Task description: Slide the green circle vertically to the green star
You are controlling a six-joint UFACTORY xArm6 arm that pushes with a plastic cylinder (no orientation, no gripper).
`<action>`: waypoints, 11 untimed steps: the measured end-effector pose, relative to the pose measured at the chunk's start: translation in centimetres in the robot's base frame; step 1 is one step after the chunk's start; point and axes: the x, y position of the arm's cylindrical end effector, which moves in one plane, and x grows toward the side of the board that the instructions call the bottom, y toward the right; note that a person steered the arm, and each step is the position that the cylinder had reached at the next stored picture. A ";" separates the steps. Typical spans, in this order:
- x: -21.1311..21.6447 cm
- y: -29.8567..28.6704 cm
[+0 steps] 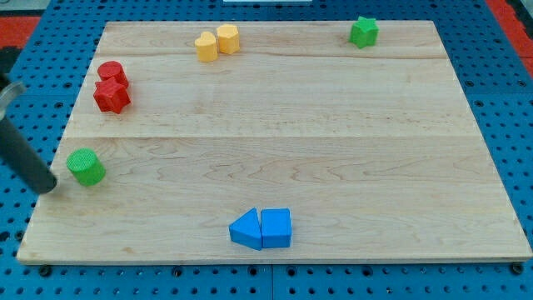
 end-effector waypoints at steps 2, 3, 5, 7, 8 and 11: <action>-3.8 14.3; -0.8 9.8; -6.6 28.5; -6.2 37.3; -11.0 38.0; -5.2 40.6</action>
